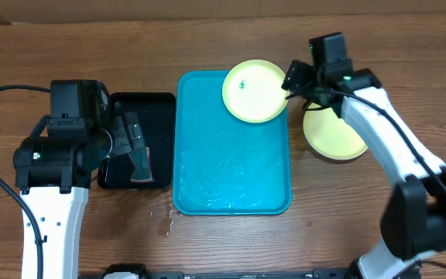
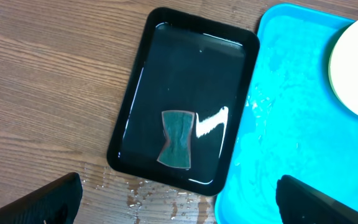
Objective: Clean dirty plates on tray and stack at the side
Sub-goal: 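Move the right gripper to the upper yellow plate's rim and pinch, then drag the yellow plate down to the tray center with the right gripper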
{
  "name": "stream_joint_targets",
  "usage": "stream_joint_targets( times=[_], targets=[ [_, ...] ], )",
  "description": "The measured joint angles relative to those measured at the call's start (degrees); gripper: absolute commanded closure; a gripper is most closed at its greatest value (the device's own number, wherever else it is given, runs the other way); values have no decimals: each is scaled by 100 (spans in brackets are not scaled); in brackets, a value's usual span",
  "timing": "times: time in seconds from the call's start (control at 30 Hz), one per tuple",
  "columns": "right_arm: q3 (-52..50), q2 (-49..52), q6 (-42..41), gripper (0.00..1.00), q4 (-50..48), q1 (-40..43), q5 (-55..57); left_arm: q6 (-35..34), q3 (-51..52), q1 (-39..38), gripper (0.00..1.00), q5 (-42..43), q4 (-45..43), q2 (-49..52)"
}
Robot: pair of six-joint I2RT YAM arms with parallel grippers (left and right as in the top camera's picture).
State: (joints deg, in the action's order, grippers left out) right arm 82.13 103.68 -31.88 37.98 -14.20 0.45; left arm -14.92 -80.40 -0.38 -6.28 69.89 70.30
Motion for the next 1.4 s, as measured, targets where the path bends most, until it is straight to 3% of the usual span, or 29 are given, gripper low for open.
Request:
stream_joint_targets(
  times=[0.43, 0.57, 0.67, 1.17, 1.4],
  targets=[
    [0, 929, 208, 61, -643, -9, 129, -2, 0, 0, 0, 0, -2, 0],
    [-2, 1182, 372, 64, -962, -31, 131, -2, 0, 0, 0, 0, 0, 0],
    [-2, 1296, 533, 76, -1128, -90, 144, 0, 0, 0, 0, 0, 0, 0],
    [-2, 1438, 835, 77, -1261, -212, 577, -2, 0, 0, 0, 0, 0, 0],
    [-2, 1447, 903, 86, -1346, -212, 638, -2, 0, 0, 0, 0, -2, 0]
  ],
)
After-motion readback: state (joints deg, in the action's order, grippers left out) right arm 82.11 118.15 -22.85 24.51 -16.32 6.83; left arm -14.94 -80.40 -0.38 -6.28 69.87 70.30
